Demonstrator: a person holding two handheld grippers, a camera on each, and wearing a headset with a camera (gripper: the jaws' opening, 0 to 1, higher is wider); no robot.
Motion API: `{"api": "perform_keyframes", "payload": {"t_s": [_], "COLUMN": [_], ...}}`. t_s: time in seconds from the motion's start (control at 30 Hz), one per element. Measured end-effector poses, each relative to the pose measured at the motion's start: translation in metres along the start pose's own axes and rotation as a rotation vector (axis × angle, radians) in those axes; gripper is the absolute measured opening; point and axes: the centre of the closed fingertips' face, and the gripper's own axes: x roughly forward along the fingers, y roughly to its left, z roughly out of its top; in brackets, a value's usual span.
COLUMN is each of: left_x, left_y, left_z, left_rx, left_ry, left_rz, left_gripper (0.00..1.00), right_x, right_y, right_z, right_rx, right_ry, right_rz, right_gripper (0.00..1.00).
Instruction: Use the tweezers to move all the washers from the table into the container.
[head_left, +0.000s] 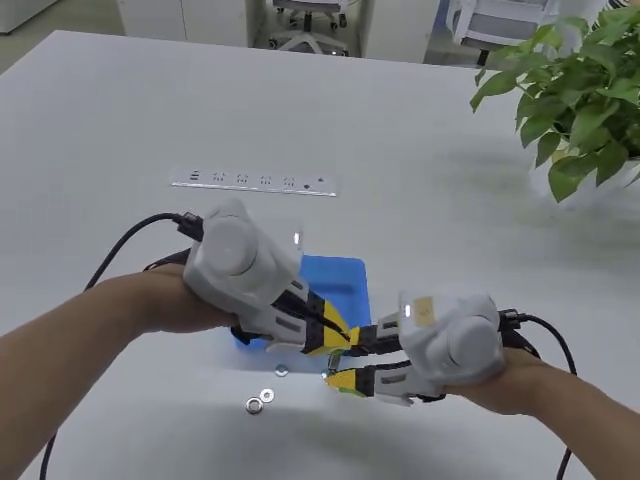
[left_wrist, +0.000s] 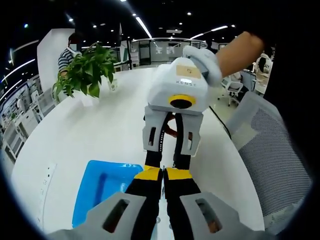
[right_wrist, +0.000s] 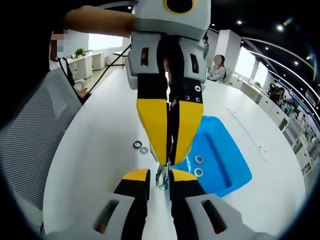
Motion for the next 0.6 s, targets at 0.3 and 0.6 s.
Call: {"api": "perform_keyframes", "payload": {"t_s": [0.3, 0.6], "left_x": [-0.0010, -0.0011], "left_y": [-0.0002, -0.0005], "left_z": [-0.0019, -0.0022], "left_rx": [0.007, 0.014], "left_ry": [0.003, 0.009], "left_rz": [-0.008, -0.006], "left_gripper": [0.05, 0.05], "right_x": [0.0036, 0.0047], "right_y": [0.0003, 0.0004], "right_z": [-0.0031, -0.0045], "right_rx": [-0.027, -0.015], "right_ry": [0.031, 0.049], "right_rz": [0.022, 0.040], "right_gripper": [0.11, 0.09]}}
